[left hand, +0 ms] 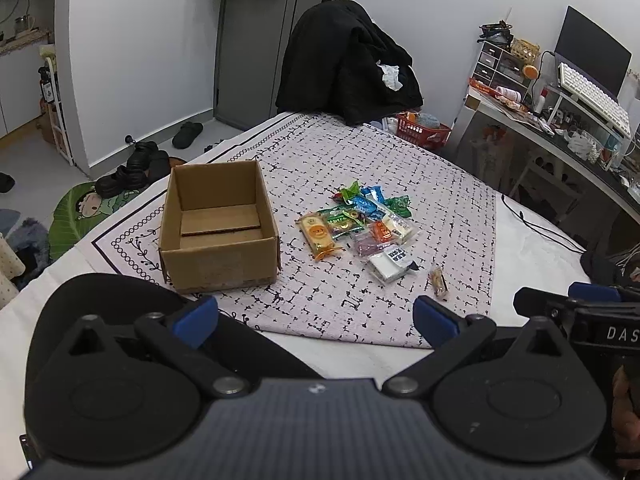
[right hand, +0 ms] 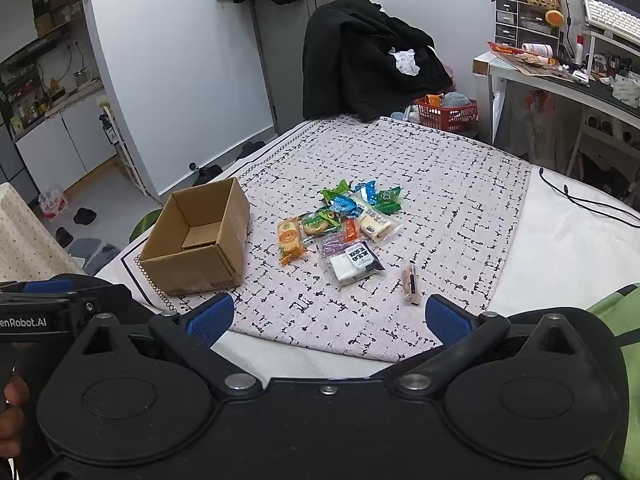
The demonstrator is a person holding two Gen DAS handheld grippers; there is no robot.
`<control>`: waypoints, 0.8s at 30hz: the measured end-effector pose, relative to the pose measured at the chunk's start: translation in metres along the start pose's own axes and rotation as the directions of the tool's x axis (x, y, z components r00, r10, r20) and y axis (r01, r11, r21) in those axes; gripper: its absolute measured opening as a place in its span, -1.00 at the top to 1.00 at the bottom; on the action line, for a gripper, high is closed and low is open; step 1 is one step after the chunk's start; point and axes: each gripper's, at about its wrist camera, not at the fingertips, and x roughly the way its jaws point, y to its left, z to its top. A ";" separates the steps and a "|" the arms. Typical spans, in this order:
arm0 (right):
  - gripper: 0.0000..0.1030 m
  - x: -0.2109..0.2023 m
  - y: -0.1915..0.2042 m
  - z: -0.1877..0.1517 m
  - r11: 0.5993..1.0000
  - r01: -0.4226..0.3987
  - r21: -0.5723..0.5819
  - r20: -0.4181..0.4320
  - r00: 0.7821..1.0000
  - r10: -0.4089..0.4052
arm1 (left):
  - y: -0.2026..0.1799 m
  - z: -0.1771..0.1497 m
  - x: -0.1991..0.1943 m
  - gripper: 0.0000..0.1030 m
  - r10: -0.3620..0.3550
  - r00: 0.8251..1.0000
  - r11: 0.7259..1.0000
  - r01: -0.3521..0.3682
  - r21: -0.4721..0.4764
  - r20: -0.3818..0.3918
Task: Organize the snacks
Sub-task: 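Move both tools toward the snack pile on the cloth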
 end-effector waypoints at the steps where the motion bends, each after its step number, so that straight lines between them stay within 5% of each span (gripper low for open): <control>1: -1.00 0.000 0.000 0.000 1.000 0.001 -0.001 0.000 1.000 -0.001 | 0.000 0.000 0.000 -1.00 -0.002 1.000 1.000 0.002 -0.002 -0.001; 24: -1.00 -0.002 -0.004 -0.002 1.000 0.012 0.010 -0.006 1.000 -0.012 | -0.007 -0.004 0.004 -1.00 -0.029 0.999 0.999 0.030 0.018 -0.014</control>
